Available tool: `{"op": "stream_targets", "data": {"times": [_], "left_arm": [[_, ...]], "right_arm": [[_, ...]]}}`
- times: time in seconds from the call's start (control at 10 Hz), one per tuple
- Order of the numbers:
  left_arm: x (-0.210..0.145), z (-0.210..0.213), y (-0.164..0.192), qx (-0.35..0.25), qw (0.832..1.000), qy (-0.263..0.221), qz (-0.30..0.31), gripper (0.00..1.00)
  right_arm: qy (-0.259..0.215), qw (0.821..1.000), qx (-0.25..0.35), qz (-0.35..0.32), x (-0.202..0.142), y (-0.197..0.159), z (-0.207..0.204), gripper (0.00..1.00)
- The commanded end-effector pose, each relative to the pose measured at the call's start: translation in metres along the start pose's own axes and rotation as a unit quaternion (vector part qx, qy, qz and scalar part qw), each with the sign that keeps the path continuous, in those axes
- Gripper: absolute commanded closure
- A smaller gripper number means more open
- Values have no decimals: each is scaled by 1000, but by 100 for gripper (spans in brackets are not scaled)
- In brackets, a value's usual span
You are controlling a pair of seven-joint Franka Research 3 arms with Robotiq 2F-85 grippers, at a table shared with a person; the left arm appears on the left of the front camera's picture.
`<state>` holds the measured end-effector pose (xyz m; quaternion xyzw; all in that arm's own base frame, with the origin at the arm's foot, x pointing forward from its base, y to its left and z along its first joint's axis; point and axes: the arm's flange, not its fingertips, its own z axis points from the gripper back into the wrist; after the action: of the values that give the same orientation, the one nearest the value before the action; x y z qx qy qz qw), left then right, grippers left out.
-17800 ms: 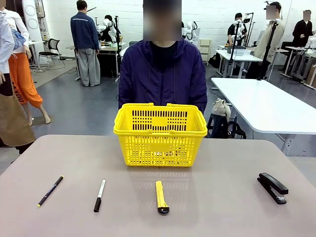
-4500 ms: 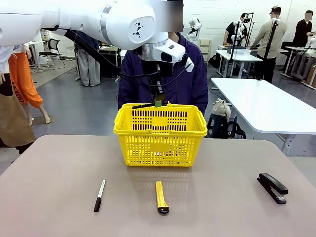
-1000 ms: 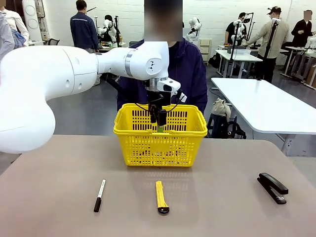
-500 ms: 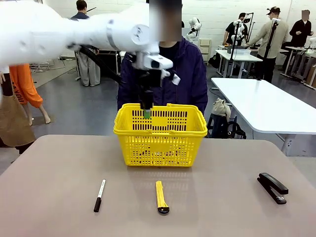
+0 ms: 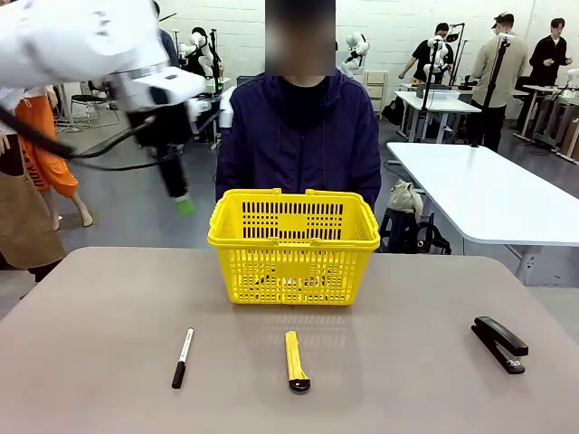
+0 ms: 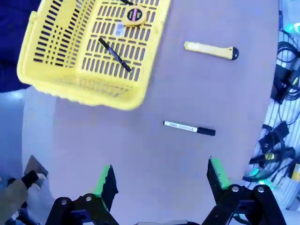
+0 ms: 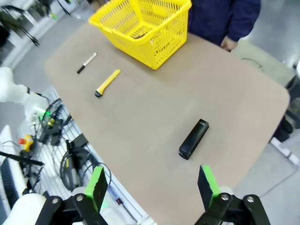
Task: Place the items the person wants into the basket.
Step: Pick up the item the person points to and place it in the Market Basket.
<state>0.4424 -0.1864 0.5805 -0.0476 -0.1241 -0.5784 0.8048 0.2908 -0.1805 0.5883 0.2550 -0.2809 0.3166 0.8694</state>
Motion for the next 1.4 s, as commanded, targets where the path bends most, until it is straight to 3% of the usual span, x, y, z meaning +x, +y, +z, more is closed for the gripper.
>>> {"op": "stream_targets", "data": {"times": [0.0, 0.6, 0.7, 1.3], "left_arm": [[-26, -11, -30, 22, 999, -28, -12, 0], [-69, 2, -22, 36, 996, -56, 54, 0], [-61, 0, -25, 30, 998, -40, 25, 0], [-61, 0, -25, 30, 998, -40, 25, 0]], "right_arm": [[-15, 1000, 8, 9, 0, -1, 0, 0], [-15, 1000, 8, 9, 0, -1, 0, 0], [-15, 1000, 8, 9, 0, -1, 0, 0], [-15, 1000, 8, 9, 0, -1, 0, 0]]}}
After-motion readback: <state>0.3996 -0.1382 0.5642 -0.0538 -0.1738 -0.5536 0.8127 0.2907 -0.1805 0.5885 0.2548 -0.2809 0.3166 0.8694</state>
